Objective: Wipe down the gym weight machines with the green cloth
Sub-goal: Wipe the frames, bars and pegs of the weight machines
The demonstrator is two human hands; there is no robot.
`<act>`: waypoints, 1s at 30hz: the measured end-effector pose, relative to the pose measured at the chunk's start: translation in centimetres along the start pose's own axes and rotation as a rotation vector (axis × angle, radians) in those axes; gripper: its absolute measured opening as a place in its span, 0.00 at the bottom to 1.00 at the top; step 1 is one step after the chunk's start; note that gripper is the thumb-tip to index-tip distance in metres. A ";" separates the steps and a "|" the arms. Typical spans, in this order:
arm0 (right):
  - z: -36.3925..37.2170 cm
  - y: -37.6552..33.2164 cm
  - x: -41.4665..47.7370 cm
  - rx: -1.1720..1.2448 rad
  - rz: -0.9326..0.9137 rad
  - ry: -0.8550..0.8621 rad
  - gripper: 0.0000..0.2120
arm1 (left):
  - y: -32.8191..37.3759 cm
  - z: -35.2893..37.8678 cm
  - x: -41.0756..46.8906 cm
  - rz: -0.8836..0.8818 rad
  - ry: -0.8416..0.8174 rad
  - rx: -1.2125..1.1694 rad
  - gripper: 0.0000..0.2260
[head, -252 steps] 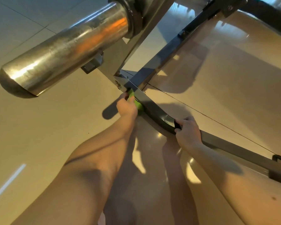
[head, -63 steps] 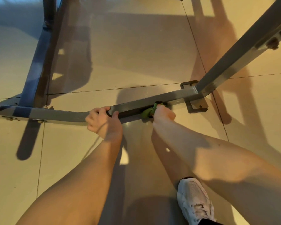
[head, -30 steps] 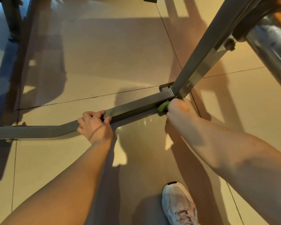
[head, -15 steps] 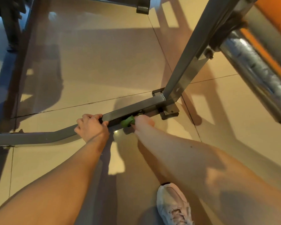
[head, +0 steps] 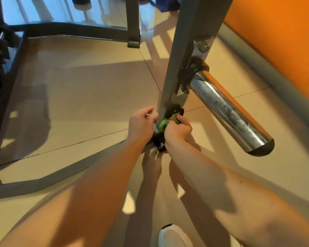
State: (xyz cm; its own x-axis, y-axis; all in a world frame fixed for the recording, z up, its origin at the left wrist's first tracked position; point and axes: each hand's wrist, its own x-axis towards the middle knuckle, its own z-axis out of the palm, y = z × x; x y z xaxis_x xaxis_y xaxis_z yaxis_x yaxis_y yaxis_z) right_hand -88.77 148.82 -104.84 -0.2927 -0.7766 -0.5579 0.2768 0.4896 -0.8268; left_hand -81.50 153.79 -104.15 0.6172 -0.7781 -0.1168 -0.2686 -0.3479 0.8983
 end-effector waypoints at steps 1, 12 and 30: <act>0.2 0.0 0.3 0.019 0.015 0.025 0.14 | 0.1 0.2 0.5 0.024 -0.014 -0.013 0.17; -1.1 0.8 2.8 -0.139 0.205 -0.094 0.09 | -0.1 1.7 2.0 0.102 0.025 -0.034 0.14; -0.8 1.8 2.9 -0.211 -0.023 -0.097 0.10 | -0.3 1.7 1.9 0.138 0.037 -0.010 0.12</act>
State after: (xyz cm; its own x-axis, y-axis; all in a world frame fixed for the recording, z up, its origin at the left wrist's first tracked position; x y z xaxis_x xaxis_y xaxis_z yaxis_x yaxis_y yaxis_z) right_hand -89.85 147.72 -108.02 -0.2041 -0.8181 -0.5377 0.0707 0.5355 -0.8416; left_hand -81.52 151.49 -105.40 0.6020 -0.7981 0.0238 -0.3456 -0.2336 0.9089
